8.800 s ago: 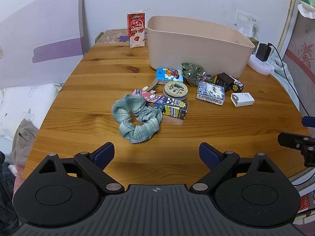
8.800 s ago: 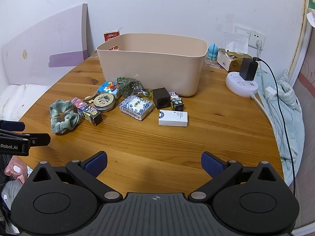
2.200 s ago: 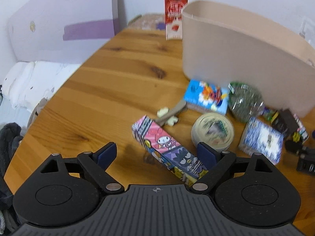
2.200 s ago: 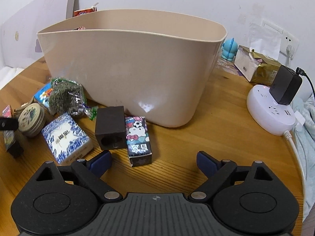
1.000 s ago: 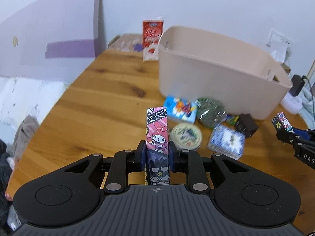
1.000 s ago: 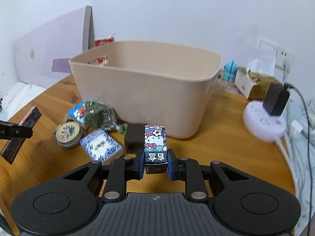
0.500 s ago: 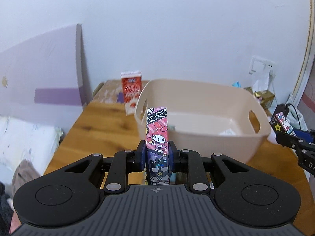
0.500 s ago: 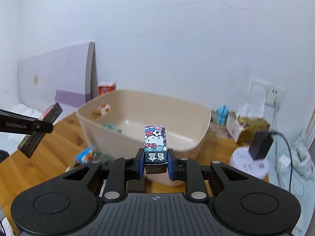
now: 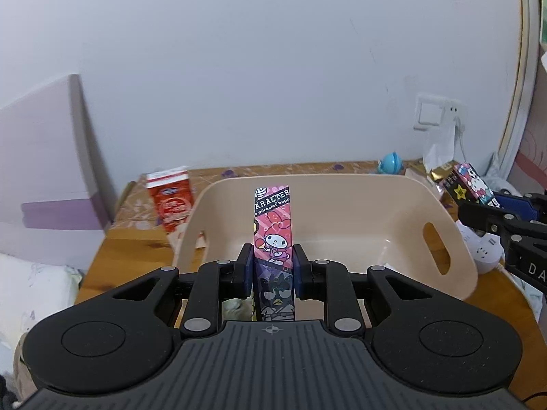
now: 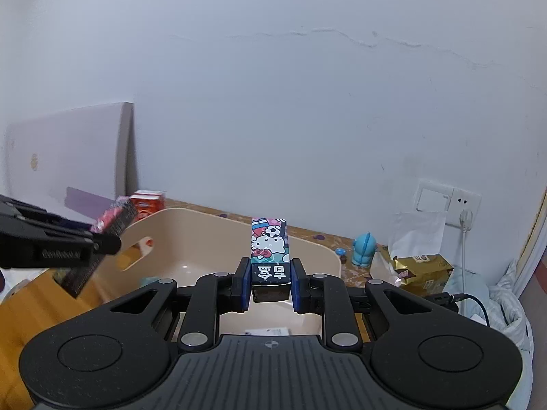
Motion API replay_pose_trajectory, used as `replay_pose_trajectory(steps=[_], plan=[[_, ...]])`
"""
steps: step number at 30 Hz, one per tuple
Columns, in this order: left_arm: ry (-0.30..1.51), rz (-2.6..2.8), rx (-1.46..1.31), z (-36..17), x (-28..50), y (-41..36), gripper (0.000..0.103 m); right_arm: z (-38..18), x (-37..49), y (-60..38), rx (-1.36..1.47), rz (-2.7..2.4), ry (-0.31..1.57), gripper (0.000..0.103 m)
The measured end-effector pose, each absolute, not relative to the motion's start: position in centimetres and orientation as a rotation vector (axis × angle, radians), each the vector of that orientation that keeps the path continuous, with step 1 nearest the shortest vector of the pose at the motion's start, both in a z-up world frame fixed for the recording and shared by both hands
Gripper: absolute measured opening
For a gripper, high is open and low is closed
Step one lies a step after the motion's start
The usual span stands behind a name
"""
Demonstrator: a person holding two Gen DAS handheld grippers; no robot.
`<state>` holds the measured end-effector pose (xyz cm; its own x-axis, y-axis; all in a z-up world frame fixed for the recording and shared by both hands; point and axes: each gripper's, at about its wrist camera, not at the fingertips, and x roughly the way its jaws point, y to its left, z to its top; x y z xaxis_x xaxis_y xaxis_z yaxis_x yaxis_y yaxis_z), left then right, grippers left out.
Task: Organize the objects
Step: 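Lift both boxes over the bin and release them inside, then grasp the round tin with left tool while right tool grasps the blue-and-white box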
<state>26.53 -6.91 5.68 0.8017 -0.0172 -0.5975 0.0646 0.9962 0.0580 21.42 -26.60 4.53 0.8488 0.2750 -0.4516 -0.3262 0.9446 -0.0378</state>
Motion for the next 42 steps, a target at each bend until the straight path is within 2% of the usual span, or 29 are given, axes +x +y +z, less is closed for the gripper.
replay_pose_trajectory(steps=[8,17,18,19,22,26,28,30,35,38,42], plan=[[0.735,-0.081,0.114,2.3,31.4,-9.0,0.023,2.0,25.4,-26.4,-0.134,0.291,0.562,0.021],[0.805,-0.117,0.142,-0.1,32.6,-10.2,0.023,-0.7,27.3,-25.6,-0.161,0.301,0.662,0.021],[0.803,-0.117,0.143,-0.1,32.6,-10.2,0.028,-0.8,27.3,-25.6,-0.162,0.301,0.666,0.029],[0.800,-0.115,0.144,0.1,32.4,-10.1,0.039,-0.8,27.3,-25.5,-0.164,0.301,0.668,0.033],[0.775,-0.112,0.139,1.1,31.5,-9.8,0.063,-0.6,26.8,-25.5,-0.172,0.297,0.661,0.041],[0.734,-0.112,0.130,2.9,29.7,-9.1,0.068,0.2,25.6,-25.8,-0.151,0.291,0.634,0.059],[0.710,-0.110,0.135,3.7,28.4,-8.8,0.079,0.7,24.6,-26.0,-0.131,0.294,0.619,0.065],[0.681,-0.105,0.136,4.5,27.2,-8.4,0.085,1.1,23.6,-26.1,-0.117,0.299,0.609,0.071],[0.652,-0.108,0.123,5.7,23.9,-6.7,0.089,1.1,20.8,-26.0,-0.091,0.304,0.611,0.080],[0.642,-0.099,0.129,5.9,22.3,-5.7,0.090,0.8,19.3,-25.9,-0.080,0.314,0.623,0.089],[0.652,-0.088,0.135,5.5,20.5,-4.5,0.091,0.1,17.4,-25.2,-0.087,0.327,0.638,0.092]])
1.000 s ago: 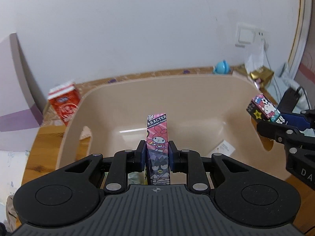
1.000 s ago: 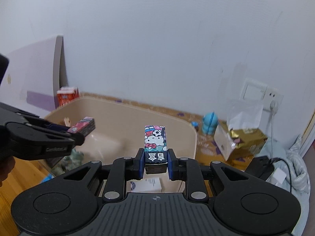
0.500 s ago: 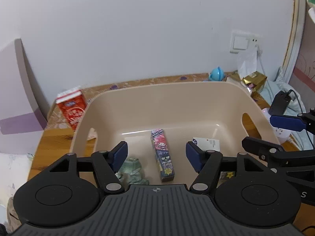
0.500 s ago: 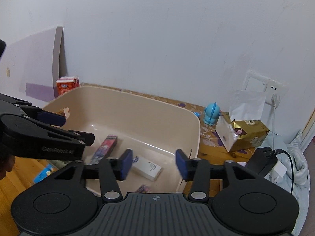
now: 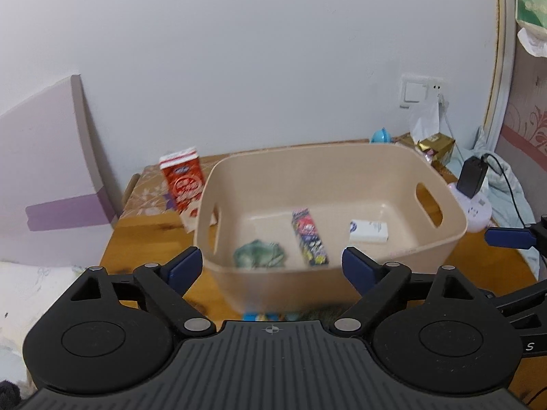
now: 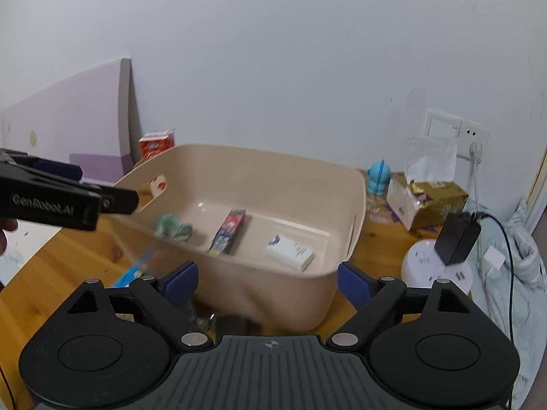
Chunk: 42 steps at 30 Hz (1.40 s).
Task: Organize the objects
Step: 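Grasp the round tin with left tool while right tool grasps the blue-and-white box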
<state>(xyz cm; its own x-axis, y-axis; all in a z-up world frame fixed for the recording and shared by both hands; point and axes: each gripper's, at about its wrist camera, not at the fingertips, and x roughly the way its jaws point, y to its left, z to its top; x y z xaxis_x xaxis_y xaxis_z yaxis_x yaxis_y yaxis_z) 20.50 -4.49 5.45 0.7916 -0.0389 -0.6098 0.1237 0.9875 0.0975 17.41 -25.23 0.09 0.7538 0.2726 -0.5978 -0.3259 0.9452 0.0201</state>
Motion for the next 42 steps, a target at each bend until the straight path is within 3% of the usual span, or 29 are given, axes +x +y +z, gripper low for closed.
replay_pose_trajectory(steps=[13,29,42], plan=[[0.786,-0.044,0.112,-0.2,18.3,-1.1,0.091,-3.9,14.4,-22.0,-0.140,0.427,0.733,0.093],[0.874,0.020,0.007,-4.6,18.4,1.7,0.091,-7.1,14.9,-17.4,-0.221,0.602,0.799,0.066],[0.868,-0.173,0.042,-5.4,18.8,-0.9,0.091,-9.5,17.7,-16.8,-0.299,0.584,0.823,0.069]])
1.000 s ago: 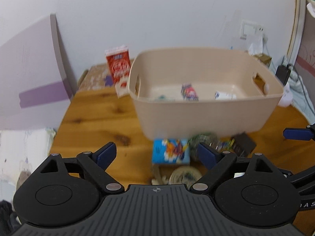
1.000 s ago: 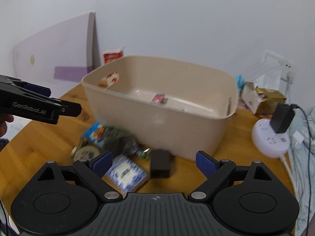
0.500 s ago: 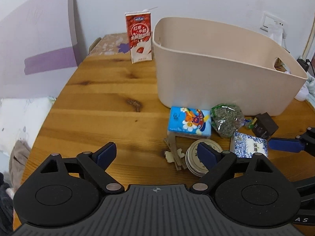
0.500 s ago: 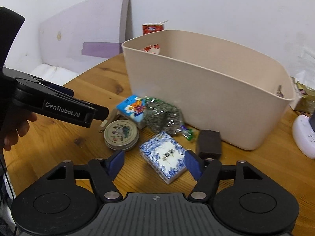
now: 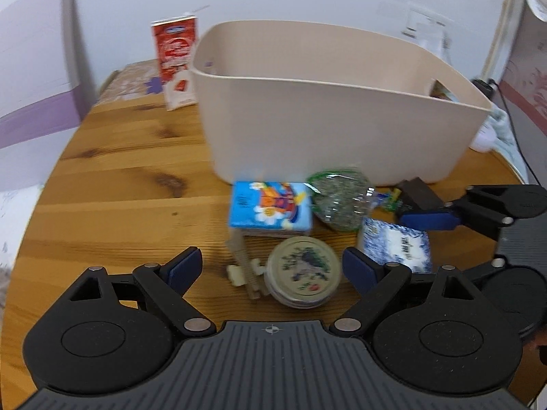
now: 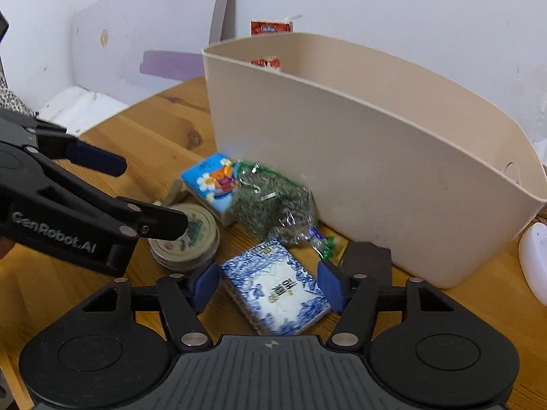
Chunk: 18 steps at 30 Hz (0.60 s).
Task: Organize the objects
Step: 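Grasp the round tin with left tool while right tool grasps the blue-and-white box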
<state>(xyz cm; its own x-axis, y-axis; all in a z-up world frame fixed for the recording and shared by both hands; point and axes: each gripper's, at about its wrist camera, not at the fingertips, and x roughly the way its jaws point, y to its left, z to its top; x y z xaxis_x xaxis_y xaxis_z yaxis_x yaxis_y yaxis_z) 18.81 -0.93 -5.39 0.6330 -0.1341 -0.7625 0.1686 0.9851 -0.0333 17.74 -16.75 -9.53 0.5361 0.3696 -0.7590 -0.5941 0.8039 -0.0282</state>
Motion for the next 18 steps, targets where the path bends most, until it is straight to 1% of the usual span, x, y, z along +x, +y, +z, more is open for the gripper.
replay_pose_trajectory(steps=[1,4,5,6,7,8,12,18], plan=[[0.870,-0.188,0.048,-5.5,18.9,-1.2,0.091,-9.8,17.8,-16.8,-0.300,0.580,0.831,0.069],[0.869,-0.213,0.062,-6.0,19.0,-1.8,0.091,-10.2,17.7,-17.2,-0.284,0.574,0.848,0.064],[0.874,-0.214,0.069,-6.1,19.1,-2.0,0.091,-10.2,17.7,-17.4,-0.276,0.573,0.852,0.059],[0.879,-0.216,0.074,-6.3,19.2,-2.2,0.090,-10.0,17.6,-17.5,-0.274,0.569,0.853,0.050],[0.883,-0.225,0.077,-6.4,19.2,-2.3,0.090,-10.0,17.5,-17.7,-0.276,0.561,0.854,0.045],[0.885,-0.238,0.081,-6.5,19.2,-2.5,0.090,-9.9,17.3,-17.9,-0.279,0.552,0.854,0.044],[0.907,-0.258,0.101,-7.3,19.3,-3.1,0.081,-9.9,16.6,-19.2,-0.269,0.536,0.860,0.043],[0.902,-0.257,0.126,-7.6,19.6,-3.6,0.080,-9.8,16.1,-20.8,-0.243,0.515,0.870,0.043]])
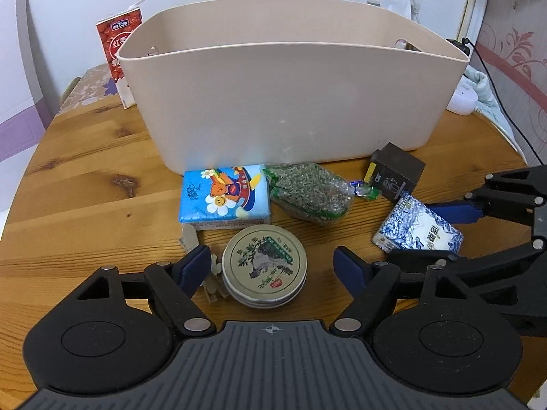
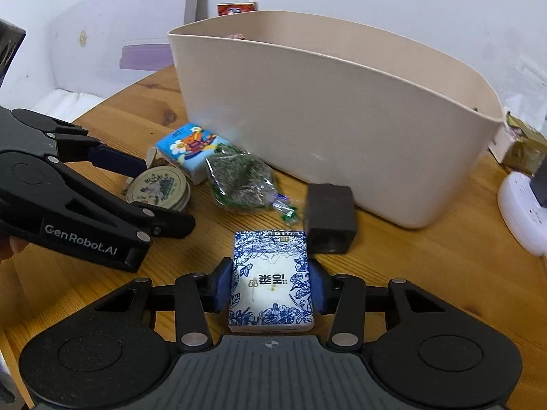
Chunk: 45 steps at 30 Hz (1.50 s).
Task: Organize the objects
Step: 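Grasp the round tin with left tool while right tool grasps the blue-and-white box, then carry the tin and patterned box into the bin and open both tools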
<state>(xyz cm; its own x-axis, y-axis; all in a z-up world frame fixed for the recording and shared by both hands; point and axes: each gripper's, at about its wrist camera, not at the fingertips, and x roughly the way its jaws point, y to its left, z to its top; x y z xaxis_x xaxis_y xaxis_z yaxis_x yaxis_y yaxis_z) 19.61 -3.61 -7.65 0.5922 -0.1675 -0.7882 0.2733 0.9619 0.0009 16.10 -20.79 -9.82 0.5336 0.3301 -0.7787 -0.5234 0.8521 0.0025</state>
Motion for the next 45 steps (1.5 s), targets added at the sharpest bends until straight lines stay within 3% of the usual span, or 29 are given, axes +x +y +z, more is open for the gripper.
replay_pose_trajectory(steps=[5,9,25,37,45], plan=[[0.930,-0.264,0.152,-8.2,20.5,-4.4,0.070,-9.8,15.9,-20.9,-0.236,0.507,0.866,0.043],[0.939,-0.261,0.132,-8.0,20.3,-4.0,0.056,-9.9,15.6,-21.3,-0.222,0.506,0.865,0.043],[0.908,-0.188,0.039,-5.2,17.4,-2.8,0.055,-7.8,13.5,-23.7,-0.171,0.496,0.809,0.043],[0.741,-0.186,0.037,3.1,16.2,-2.8,0.055,-1.1,13.0,-26.5,-0.115,0.460,0.646,0.043],[0.696,-0.156,0.036,6.0,20.0,-3.3,0.055,3.3,15.6,-27.4,-0.102,0.423,0.536,0.043]])
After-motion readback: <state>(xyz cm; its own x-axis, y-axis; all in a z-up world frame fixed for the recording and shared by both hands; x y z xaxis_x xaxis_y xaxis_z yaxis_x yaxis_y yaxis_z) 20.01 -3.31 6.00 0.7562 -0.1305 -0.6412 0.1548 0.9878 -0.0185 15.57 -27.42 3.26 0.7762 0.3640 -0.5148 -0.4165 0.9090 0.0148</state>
